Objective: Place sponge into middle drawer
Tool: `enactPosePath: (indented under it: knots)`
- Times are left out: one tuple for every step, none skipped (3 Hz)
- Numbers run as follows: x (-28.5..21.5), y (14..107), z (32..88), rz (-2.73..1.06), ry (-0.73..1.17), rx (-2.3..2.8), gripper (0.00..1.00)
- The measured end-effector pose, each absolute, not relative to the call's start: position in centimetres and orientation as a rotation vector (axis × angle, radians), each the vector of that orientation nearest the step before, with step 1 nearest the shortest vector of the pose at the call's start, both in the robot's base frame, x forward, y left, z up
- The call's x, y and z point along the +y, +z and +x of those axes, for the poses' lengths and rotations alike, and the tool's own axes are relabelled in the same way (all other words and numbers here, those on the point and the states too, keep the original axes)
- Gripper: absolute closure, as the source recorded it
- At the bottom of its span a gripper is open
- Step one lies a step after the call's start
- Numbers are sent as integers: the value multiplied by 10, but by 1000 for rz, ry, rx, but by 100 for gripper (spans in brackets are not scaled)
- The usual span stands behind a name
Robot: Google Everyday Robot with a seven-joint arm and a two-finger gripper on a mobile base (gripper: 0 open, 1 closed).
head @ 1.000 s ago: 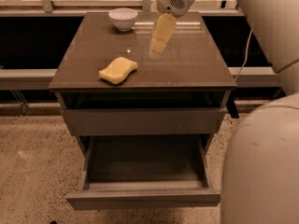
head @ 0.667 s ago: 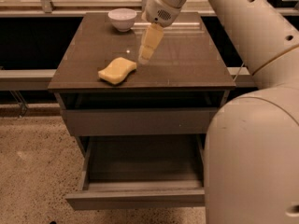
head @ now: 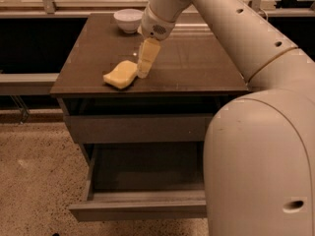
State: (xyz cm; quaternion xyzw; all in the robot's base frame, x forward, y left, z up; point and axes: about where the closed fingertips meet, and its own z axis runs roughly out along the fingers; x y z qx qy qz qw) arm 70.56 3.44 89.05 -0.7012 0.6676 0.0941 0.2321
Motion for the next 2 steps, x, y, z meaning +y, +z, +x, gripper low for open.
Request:
enactPosePath:
  knots:
    - [48, 872, 704, -1963, 278, 1812, 0]
    - [69, 855, 697, -2039, 284, 1763, 22]
